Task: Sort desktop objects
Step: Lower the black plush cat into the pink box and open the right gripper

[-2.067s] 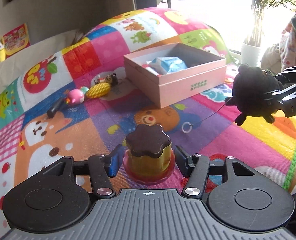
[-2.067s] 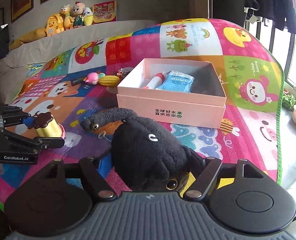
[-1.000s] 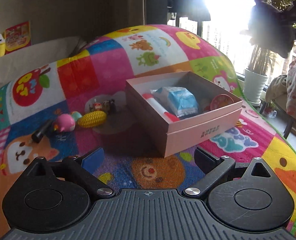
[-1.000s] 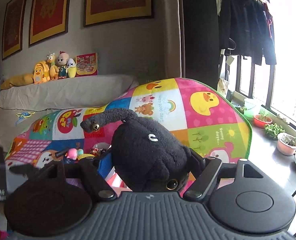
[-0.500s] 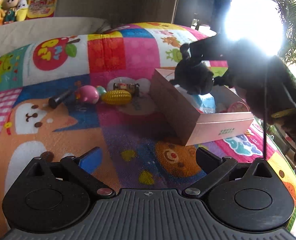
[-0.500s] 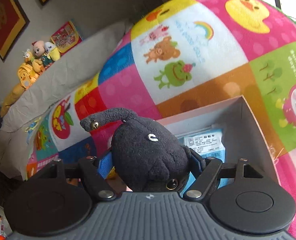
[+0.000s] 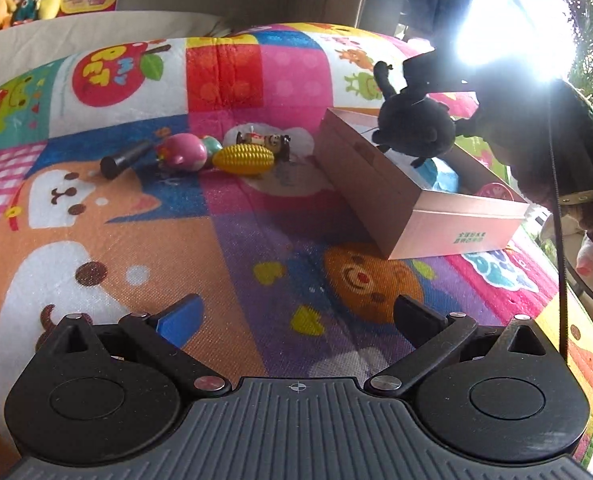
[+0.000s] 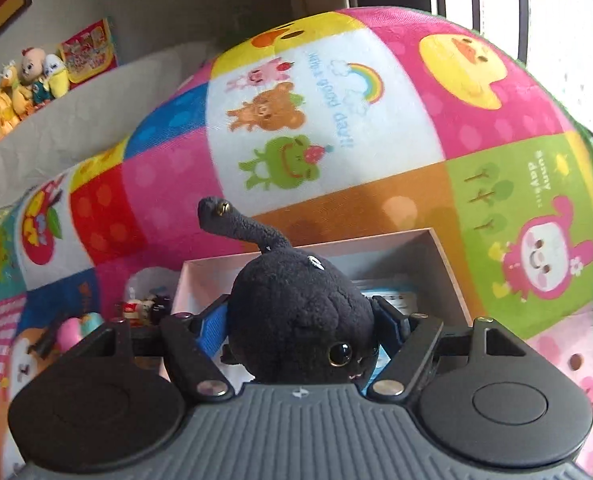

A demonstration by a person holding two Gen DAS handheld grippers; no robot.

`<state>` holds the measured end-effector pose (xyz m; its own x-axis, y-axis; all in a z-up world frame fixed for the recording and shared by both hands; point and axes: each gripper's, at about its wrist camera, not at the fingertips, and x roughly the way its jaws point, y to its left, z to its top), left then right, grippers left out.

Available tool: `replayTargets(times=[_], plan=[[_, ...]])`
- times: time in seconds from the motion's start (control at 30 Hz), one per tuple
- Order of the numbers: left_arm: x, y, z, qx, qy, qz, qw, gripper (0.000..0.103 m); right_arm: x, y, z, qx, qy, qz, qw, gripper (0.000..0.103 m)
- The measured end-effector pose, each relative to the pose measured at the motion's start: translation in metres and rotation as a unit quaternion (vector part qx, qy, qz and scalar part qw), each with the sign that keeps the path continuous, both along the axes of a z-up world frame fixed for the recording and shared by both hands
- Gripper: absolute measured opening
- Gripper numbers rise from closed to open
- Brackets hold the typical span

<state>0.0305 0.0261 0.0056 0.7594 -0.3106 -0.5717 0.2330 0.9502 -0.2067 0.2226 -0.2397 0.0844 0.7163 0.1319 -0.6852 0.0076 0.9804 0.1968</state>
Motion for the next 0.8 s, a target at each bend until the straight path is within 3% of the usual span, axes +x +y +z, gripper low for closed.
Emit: replayTargets(times=[0.07, 0.17, 0.2, 0.33, 0.43, 0.53, 0.63, 0.8], plan=[[0.000, 0.000, -0.001, 0.003, 0.001, 0.000, 1.0000, 0.103, 0.009, 0.007, -0.004, 0.018, 0.014, -0.004, 1.000, 0.073], [-0.001, 0.001, -0.001, 0.000, 0.002, 0.000, 1.0000, 0.103, 0.021, 0.024, -0.019, -0.059, 0.020, -0.062, 0.996, 0.072], [-0.001, 0.001, -0.002, -0.001, 0.003, 0.000, 1.0000, 0.103, 0.023, 0.025, -0.025, -0.063, 0.026, -0.065, 0.996, 0.072], [0.002, 0.002, -0.003, -0.006, 0.013, 0.003, 0.9999, 0.103, 0.017, 0.026, -0.029, -0.001, 0.060, -0.013, 0.998, 0.074], [0.000, 0.002, -0.003, -0.005, 0.009, 0.002, 1.0000, 0.103, 0.017, 0.017, -0.031, 0.032, 0.092, -0.024, 0.995, 0.077], [0.000, 0.004, -0.003, -0.011, 0.009, 0.004, 0.9999, 0.103, 0.009, 0.015, -0.029, -0.002, 0.068, -0.033, 0.997, 0.077], [0.001, 0.007, -0.003, -0.019, 0.011, 0.007, 0.9997, 0.103, -0.007, 0.015, -0.018, -0.005, 0.040, -0.015, 0.999, 0.089], [0.002, 0.018, 0.003, -0.004, -0.002, 0.025, 0.9997, 0.103, -0.034, 0.012, 0.022, -0.040, -0.053, -0.001, 0.998, 0.090]])
